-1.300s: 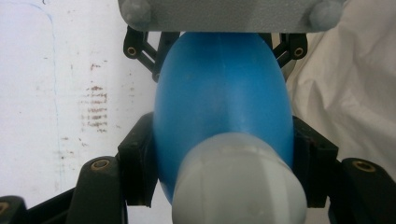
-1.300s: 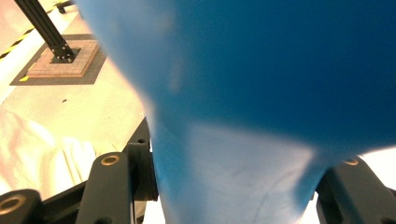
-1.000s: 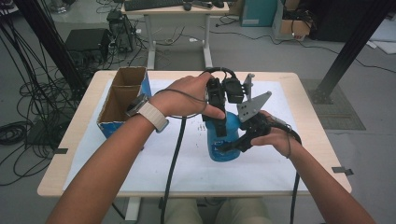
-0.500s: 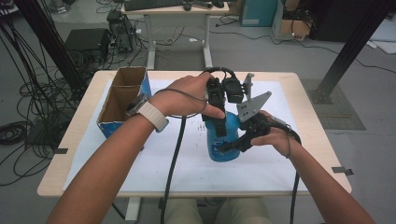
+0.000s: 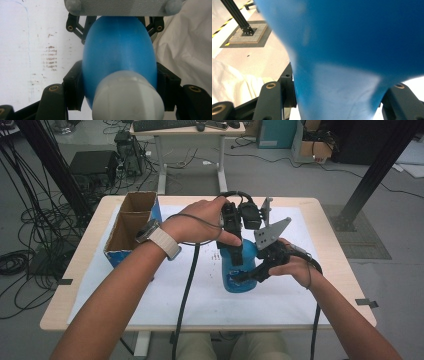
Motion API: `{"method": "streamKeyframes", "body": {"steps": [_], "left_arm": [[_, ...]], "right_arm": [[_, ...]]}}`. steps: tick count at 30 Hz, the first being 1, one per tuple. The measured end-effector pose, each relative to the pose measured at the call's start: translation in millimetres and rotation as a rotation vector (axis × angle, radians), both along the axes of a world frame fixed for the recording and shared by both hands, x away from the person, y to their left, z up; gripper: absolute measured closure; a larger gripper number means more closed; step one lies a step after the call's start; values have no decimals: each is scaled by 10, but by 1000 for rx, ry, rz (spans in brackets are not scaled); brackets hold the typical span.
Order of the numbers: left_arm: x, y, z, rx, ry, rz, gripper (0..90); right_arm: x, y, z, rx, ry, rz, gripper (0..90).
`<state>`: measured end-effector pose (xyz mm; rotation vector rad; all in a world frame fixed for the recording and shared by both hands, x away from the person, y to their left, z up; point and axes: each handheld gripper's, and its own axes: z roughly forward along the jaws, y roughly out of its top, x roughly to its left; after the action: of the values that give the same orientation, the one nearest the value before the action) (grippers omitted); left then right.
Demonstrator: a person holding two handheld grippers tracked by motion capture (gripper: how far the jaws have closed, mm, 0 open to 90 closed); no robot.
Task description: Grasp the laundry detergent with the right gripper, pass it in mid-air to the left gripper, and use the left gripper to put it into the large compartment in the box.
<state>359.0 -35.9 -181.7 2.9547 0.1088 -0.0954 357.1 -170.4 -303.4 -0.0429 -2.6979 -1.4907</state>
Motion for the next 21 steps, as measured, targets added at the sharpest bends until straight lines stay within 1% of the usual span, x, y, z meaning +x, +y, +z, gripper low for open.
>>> {"method": "streamKeyframes", "body": {"steps": [2, 3, 7, 8, 10, 12, 13, 15, 17, 18, 19, 20, 21], "left_arm": [[5, -5, -3, 1, 1, -1, 374], [6, -9, -6, 2, 1, -1, 374], [11, -27, -20, 12, 2, -3, 374], [15, -32, -22, 14, 1, -7, 374], [15, -39, -25, 12, -1, -8, 375], [19, -44, -26, 12, 0, -10, 375], [19, -46, -27, 13, 0, -11, 375], [23, -55, -30, 22, -5, -15, 375], [30, -59, -32, 26, -9, -11, 375], [37, -57, -32, 28, -12, -9, 375], [39, -55, -35, 28, -13, -6, 375], [61, -53, -23, 54, -19, -33, 375], [68, -47, -28, 60, -20, -28, 375]], "right_arm": [[4, 2, -13, 10, 6, 4, 424], [9, -8, -7, -6, 10, 10, 424], [14, -9, -37, 13, 2, 7, 424], [9, -10, -46, 20, 11, 1, 423], [24, -16, -48, 8, 2, 12, 422], [24, -18, -54, 12, 4, 9, 420], [36, -15, -60, 8, -11, 8, 418], [35, -16, -62, 6, -15, 3, 415], [38, -15, -77, 14, -19, -10, 373], [38, -26, -86, 9, -8, -24, 338], [41, -39, -104, 23, 11, -14, 311], [38, -55, -113, 24, 17, -21, 292], [32, -83, -123, 20, 30, -36, 274]]}}
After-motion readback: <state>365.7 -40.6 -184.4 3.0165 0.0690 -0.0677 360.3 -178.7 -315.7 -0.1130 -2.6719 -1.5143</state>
